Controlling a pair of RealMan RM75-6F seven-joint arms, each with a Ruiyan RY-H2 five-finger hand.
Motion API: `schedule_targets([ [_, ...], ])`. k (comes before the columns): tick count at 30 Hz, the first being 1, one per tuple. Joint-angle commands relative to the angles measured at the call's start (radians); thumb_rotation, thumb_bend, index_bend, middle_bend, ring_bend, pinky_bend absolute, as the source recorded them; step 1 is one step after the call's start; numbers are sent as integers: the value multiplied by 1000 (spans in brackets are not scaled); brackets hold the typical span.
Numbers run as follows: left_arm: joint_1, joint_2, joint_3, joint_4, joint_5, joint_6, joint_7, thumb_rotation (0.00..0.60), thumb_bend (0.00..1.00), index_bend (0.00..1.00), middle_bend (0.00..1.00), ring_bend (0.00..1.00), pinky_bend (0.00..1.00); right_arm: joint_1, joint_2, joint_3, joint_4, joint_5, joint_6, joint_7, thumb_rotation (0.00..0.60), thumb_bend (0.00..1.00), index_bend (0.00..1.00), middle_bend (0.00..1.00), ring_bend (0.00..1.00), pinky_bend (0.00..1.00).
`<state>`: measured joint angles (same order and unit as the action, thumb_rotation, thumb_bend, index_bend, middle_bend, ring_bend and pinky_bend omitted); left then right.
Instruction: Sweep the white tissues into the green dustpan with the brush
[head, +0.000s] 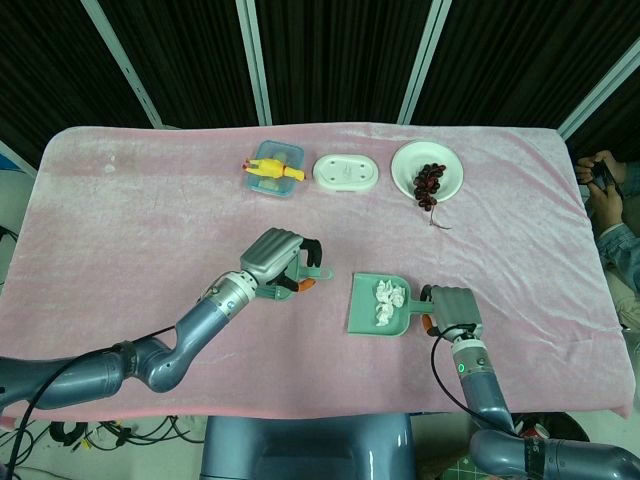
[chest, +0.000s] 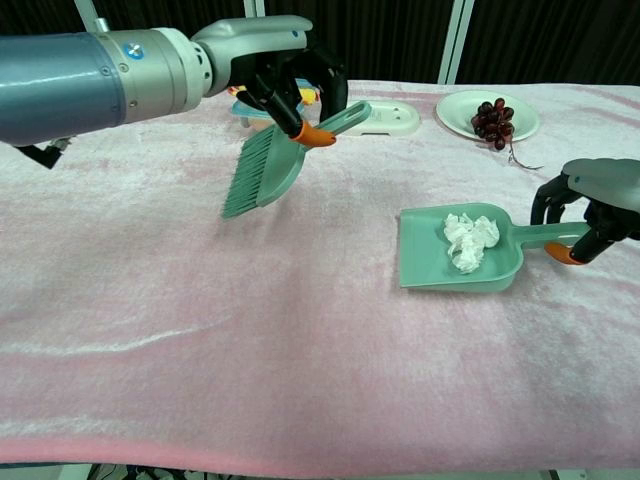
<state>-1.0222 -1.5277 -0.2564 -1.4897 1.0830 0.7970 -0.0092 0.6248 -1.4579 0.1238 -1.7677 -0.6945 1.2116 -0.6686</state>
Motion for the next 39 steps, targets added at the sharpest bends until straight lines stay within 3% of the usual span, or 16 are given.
schedule_targets([
  [1, 22, 20, 14, -25, -4, 19, 13, 600, 377, 635, 631, 924, 1000, -8, -5, -13, 13, -23, 3, 8, 600, 432, 502, 399, 849, 805],
  [8, 62, 62, 44, -69, 5, 50, 52, 600, 377, 635, 631, 924, 1000, -18, -8, -35, 26, -48, 6, -6, 600, 361, 427, 354, 836, 805],
  [14, 88, 87, 69, -96, 0, 69, 95, 600, 377, 635, 631, 924, 1000, -23, -3, -45, 17, -44, 15, -31, 600, 249, 296, 264, 829, 805],
  [19, 113, 105, 88, -120, -1, 84, 113, 600, 377, 635, 631, 924, 1000, -31, 2, -45, 2, -40, 24, -33, 600, 214, 220, 222, 828, 805],
  [24, 133, 124, 107, -144, 4, 92, 133, 600, 377, 635, 631, 924, 1000, -39, 12, -45, -16, -46, 36, -35, 600, 162, 53, 122, 828, 805],
  [28, 148, 137, 128, -165, 6, 98, 163, 600, 377, 635, 631, 924, 1000, -49, 31, -49, -45, -64, 57, -36, 600, 156, 29, 102, 827, 805],
  [34, 169, 143, 194, -204, -79, 106, 308, 600, 378, 624, 629, 924, 1000, -82, 88, -50, -110, -87, 86, -6, 600, 157, 29, 102, 827, 805],
  [39, 178, 123, 209, -211, -140, 118, 365, 600, 335, 592, 602, 924, 1000, -92, 118, -48, -138, -97, 93, 3, 600, 157, 29, 102, 827, 805],
])
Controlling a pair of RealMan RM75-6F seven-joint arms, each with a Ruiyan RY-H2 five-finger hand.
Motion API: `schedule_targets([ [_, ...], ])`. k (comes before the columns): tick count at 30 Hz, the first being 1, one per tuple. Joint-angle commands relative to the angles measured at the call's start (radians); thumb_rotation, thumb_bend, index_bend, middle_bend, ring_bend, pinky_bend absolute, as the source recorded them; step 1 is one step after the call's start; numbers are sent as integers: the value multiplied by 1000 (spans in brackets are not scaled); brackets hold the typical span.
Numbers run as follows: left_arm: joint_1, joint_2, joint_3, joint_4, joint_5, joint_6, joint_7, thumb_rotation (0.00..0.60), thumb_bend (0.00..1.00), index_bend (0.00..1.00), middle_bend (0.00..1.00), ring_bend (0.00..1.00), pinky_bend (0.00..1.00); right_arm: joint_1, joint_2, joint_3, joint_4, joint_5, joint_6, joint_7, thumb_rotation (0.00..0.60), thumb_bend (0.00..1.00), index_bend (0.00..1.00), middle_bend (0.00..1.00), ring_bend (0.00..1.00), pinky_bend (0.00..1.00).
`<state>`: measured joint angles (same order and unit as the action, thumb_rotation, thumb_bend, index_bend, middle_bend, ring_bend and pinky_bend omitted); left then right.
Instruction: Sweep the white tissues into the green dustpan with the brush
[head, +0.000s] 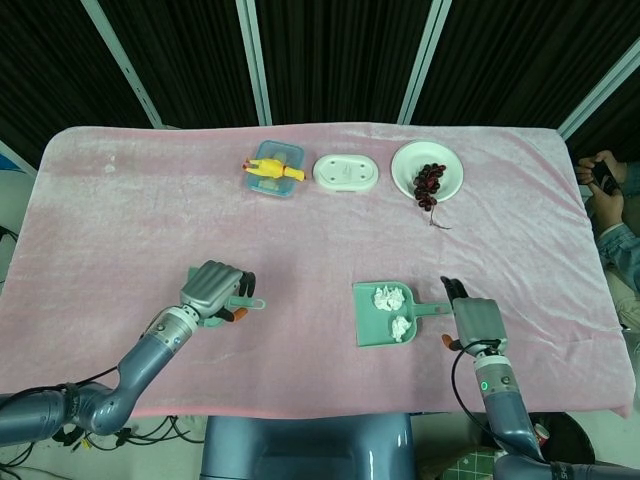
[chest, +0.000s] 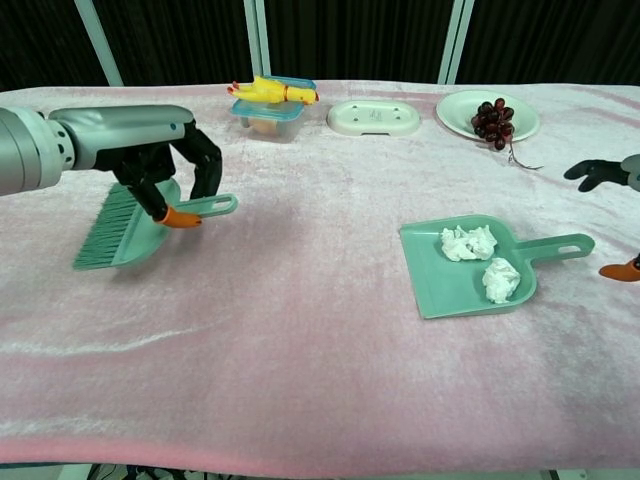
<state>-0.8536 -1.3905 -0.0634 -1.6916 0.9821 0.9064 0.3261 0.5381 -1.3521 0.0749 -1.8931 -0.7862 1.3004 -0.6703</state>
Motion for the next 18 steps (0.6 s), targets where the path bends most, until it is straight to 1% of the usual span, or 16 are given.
schedule_targets([
  [1, 10, -22, 17, -7, -49, 13, 40, 600, 321, 584, 596, 924, 1000, -8, 20, 2, -17, -6, 5, 7, 600, 157, 29, 102, 827, 805],
  [4, 14, -33, 18, -8, -63, 21, 57, 600, 239, 535, 561, 923, 1000, -13, 34, 3, -27, -9, 6, 12, 600, 157, 29, 102, 828, 805],
  [5, 14, -35, 18, -9, -66, 24, 61, 600, 191, 500, 536, 923, 1000, -15, 39, 4, -30, -11, 5, 14, 600, 157, 29, 102, 827, 805],
  [7, 16, -38, 15, -12, -68, 33, 70, 600, 100, 424, 483, 923, 1000, -18, 48, 4, -36, -14, 3, 19, 600, 157, 29, 102, 828, 805],
  [9, 19, -40, 11, -16, -68, 42, 74, 600, 34, 297, 426, 922, 1000, -20, 54, 4, -41, -17, 3, 23, 600, 157, 29, 102, 827, 805],
  [11, 23, -38, 6, -23, -74, 50, 74, 600, 20, 185, 385, 921, 1000, -23, 61, 3, -49, -23, 2, 25, 600, 156, 29, 102, 827, 805],
  [12, 25, -35, 2, -27, -77, 53, 73, 600, 19, 152, 370, 921, 1000, -24, 64, 2, -52, -26, 2, 26, 600, 156, 29, 102, 828, 805],
  [14, 29, -30, -3, -35, -79, 61, 72, 600, 19, 135, 354, 921, 1000, -27, 68, 0, -53, -31, 2, 29, 600, 157, 29, 102, 827, 805],
  [18, 47, -10, -9, -54, -61, 88, 60, 600, 19, 132, 337, 908, 999, -36, 78, -6, -64, -43, 5, 36, 600, 156, 29, 102, 818, 805],
])
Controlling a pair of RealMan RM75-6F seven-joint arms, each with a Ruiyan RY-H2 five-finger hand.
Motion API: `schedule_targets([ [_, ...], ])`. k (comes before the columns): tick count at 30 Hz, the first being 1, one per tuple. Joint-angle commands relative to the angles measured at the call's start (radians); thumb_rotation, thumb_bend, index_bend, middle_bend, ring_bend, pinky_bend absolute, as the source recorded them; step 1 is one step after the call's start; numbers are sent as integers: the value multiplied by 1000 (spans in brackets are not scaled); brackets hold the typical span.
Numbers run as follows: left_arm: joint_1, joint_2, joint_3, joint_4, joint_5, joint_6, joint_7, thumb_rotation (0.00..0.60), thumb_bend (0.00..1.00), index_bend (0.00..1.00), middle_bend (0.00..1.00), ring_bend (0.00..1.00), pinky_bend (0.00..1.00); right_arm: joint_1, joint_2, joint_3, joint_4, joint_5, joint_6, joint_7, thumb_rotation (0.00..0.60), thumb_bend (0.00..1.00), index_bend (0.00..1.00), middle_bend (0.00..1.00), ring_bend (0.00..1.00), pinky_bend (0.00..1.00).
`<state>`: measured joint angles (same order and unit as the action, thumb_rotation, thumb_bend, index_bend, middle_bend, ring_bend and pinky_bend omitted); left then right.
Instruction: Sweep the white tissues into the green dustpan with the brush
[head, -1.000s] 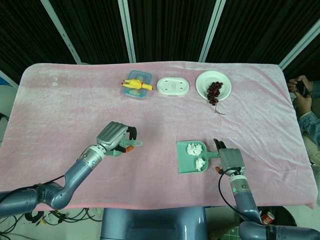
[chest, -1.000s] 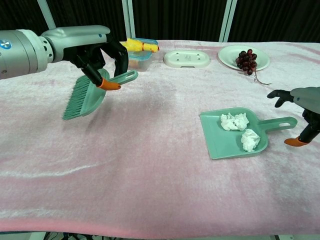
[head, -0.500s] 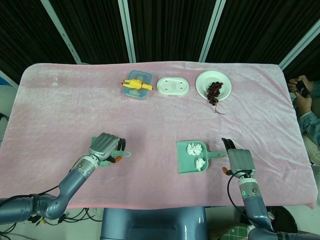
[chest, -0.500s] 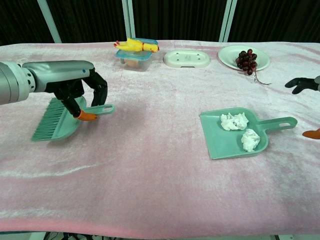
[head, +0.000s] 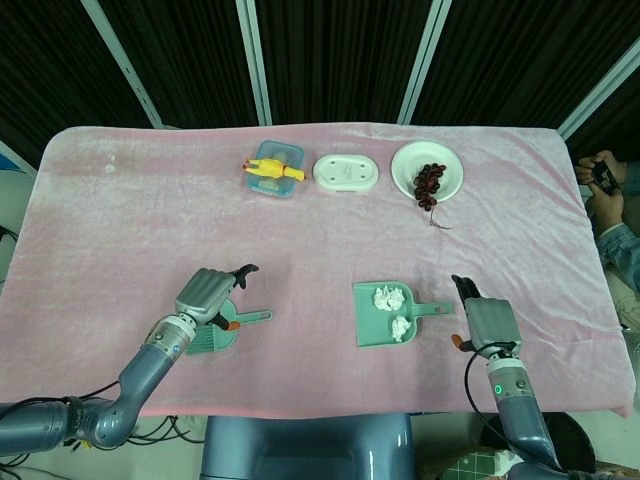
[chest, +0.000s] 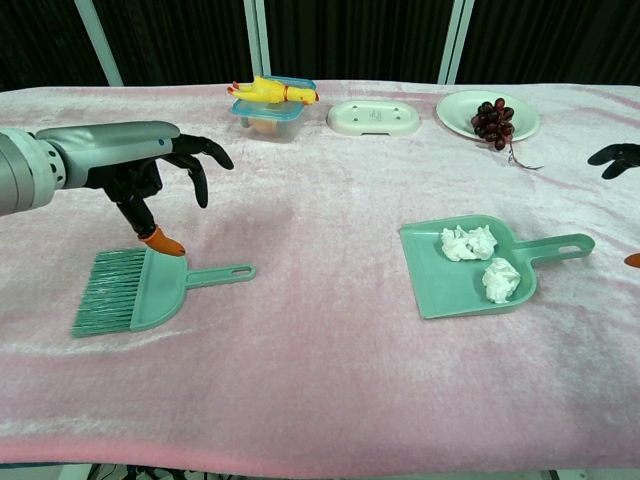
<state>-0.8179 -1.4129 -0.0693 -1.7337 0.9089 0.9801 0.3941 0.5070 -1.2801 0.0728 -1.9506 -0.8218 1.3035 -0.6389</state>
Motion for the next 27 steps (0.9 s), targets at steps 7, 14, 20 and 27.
schedule_targets([
  [7, 113, 105, 42, -95, 187, 156, -63, 600, 19, 132, 296, 583, 702, -50, 80, -45, -26, -123, 18, 64, 600, 156, 29, 102, 583, 720],
  [14, 293, 228, 179, -146, 436, 364, -127, 600, 19, 113, 139, 167, 321, -147, 211, -128, -7, -371, 77, 209, 600, 148, 10, 47, 179, 366],
  [20, 455, 328, 303, -104, 612, 547, -184, 600, 14, 37, 3, 0, 64, -257, 300, -208, 60, -506, 156, 339, 600, 74, 0, 0, 0, 189],
  [27, 575, 334, 309, 1, 655, 655, -260, 600, 11, 1, 0, 0, 43, -348, 290, -212, 181, -580, 244, 431, 600, 65, 0, 0, 0, 186],
])
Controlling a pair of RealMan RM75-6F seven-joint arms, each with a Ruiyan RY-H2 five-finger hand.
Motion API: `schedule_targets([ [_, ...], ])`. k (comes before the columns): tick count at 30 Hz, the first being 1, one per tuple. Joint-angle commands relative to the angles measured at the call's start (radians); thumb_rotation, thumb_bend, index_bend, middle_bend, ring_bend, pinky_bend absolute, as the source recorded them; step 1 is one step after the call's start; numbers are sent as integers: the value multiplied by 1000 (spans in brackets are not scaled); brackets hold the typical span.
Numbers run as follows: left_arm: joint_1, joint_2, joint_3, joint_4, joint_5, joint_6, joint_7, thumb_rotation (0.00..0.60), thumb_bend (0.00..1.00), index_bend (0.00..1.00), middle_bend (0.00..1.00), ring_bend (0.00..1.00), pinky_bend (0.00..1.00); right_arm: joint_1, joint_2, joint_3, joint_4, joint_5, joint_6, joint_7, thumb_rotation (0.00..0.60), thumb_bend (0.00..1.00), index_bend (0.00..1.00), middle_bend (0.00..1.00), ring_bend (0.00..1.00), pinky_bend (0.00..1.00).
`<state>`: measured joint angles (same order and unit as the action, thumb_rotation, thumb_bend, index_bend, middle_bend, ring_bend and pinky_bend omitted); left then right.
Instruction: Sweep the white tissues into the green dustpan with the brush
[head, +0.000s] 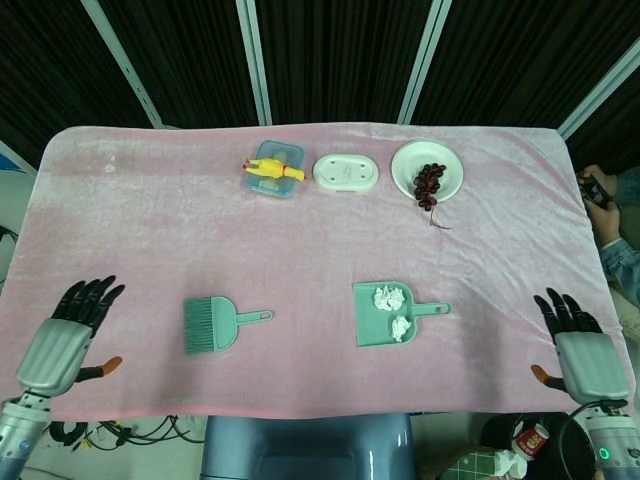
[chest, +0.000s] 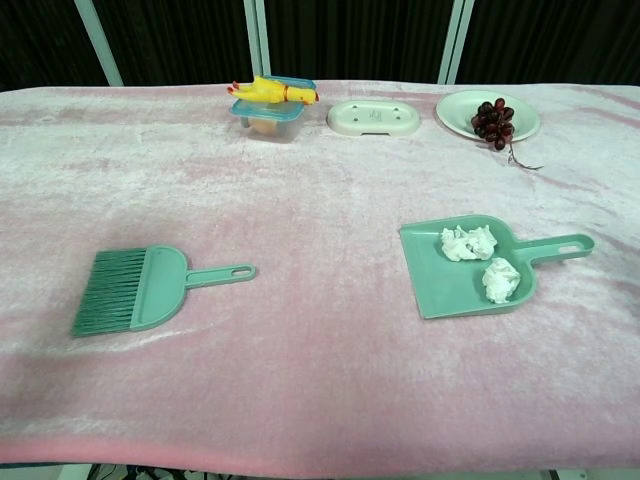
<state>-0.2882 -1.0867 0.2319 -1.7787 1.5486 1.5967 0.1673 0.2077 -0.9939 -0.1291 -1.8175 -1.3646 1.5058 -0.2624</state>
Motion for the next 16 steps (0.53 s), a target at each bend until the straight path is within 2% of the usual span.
schedule_targets([
  [1, 59, 6, 6, 63, 17, 49, -42, 600, 10, 0, 0, 0, 39, -58, 1, -9, 63, -46, 51, 66, 600, 64, 0, 0, 0, 186],
  [9, 142, -14, -14, 170, 20, 103, -98, 600, 9, 0, 0, 0, 9, -120, -37, -6, 180, -121, 112, 141, 600, 64, 0, 0, 0, 185],
  [16, 190, -12, -73, 185, -20, 154, -139, 600, 9, 0, 0, 0, 4, -151, -65, 38, 215, -132, 167, 169, 600, 64, 0, 0, 0, 185],
])
